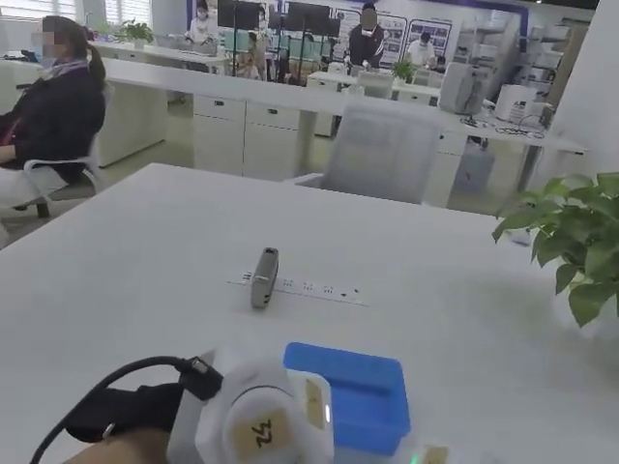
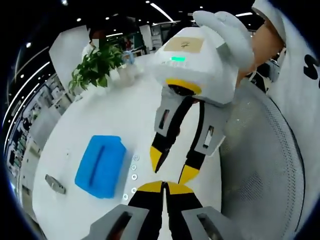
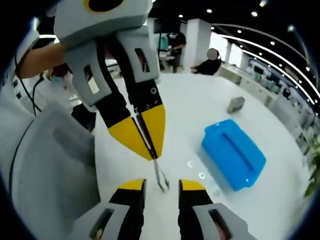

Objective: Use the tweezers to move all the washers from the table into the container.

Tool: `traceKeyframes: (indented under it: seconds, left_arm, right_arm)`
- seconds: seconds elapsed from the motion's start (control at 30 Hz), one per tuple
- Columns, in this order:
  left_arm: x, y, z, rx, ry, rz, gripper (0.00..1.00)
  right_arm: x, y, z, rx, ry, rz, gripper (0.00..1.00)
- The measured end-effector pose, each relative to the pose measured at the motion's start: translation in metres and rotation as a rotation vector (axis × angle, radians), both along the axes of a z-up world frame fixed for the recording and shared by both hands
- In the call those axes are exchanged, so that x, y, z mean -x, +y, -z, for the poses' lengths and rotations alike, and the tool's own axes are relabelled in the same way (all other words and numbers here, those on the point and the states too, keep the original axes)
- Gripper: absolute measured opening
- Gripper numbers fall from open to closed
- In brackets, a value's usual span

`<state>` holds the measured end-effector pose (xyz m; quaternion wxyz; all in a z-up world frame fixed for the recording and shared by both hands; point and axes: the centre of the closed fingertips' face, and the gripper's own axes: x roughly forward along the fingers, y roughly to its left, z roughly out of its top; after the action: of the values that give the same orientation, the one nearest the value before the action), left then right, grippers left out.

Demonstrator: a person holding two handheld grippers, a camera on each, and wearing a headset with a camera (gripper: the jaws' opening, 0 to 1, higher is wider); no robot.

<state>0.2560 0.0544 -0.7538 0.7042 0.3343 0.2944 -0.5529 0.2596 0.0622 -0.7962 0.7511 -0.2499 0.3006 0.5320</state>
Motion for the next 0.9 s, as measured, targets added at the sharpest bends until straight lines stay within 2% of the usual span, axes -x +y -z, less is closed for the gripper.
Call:
traceKeyframes:
  seconds: [0.03,0.1,0.17,0.23,0.33,0.4,0.43,0.47,0.53,0.6,0.63,0.7,0.73,0.77,0.83,0.9]
  left_arm:
    - [0.001,0.000,0.000,-0.004,0.000,0.010,0.00]
    - [0.003,0.000,0.000,-0.013,-0.005,0.029,0.00]
    - [0.003,0.000,0.000,-0.016,-0.002,0.036,0.00]
    - [0.005,0.000,-0.002,-0.014,0.002,0.041,0.00]
    - [0.007,-0.001,-0.003,0.003,0.002,0.035,0.00]
    - [0.008,-0.003,-0.005,0.028,-0.018,0.031,0.00]
    - [0.006,-0.003,-0.006,0.037,-0.057,0.024,0.00]
    - [0.004,-0.001,-0.007,0.041,-0.080,0.011,0.00]
    - [0.002,0.002,-0.010,0.075,-0.092,-0.050,0.00]
    - [0.000,0.002,-0.020,0.198,-0.089,-0.153,0.03]
    - [-0.001,0.006,-0.023,0.233,-0.086,-0.195,0.06]
    - [-0.003,0.019,-0.031,0.318,-0.078,-0.331,0.13]
    - [-0.003,0.025,-0.034,0.335,-0.088,-0.376,0.15]
    - [-0.005,0.037,-0.037,0.365,-0.117,-0.455,0.16]
    - [-0.003,0.055,-0.038,0.400,-0.122,-0.582,0.22]
    - [0.000,0.072,-0.038,0.441,-0.134,-0.688,0.24]
  right_arm:
    - [0.001,0.003,0.003,0.015,0.006,-0.023,0.21]
    - [0.000,0.006,0.008,0.041,-0.014,-0.054,0.18]
    - [0.002,0.008,0.013,0.064,-0.025,-0.077,0.11]
    - [0.003,0.008,0.015,0.070,-0.027,-0.079,0.05]
    - [0.006,0.011,0.013,0.050,-0.014,-0.068,0.05]
    - [0.006,0.012,0.011,0.042,-0.013,-0.066,0.05]
    - [0.005,0.013,0.010,0.036,-0.014,-0.060,0.04]
    - [0.005,0.012,0.010,0.033,-0.012,-0.054,0.04]
    - [0.003,0.012,0.007,0.020,-0.007,-0.038,0.03]
    - [0.001,0.012,0.003,0.007,0.002,-0.021,0.03]
    - [0.000,0.012,0.002,0.001,0.003,-0.015,0.03]
    - [-0.003,0.013,-0.002,-0.017,0.005,-0.001,0.03]
    - [-0.005,0.014,-0.003,-0.018,0.003,0.003,0.03]
    - [-0.007,0.014,-0.004,-0.018,0.001,0.008,0.03]
    - [-0.013,0.014,-0.006,-0.018,-0.001,0.017,0.02]
    - [-0.019,0.013,-0.008,-0.018,-0.003,0.023,0.02]
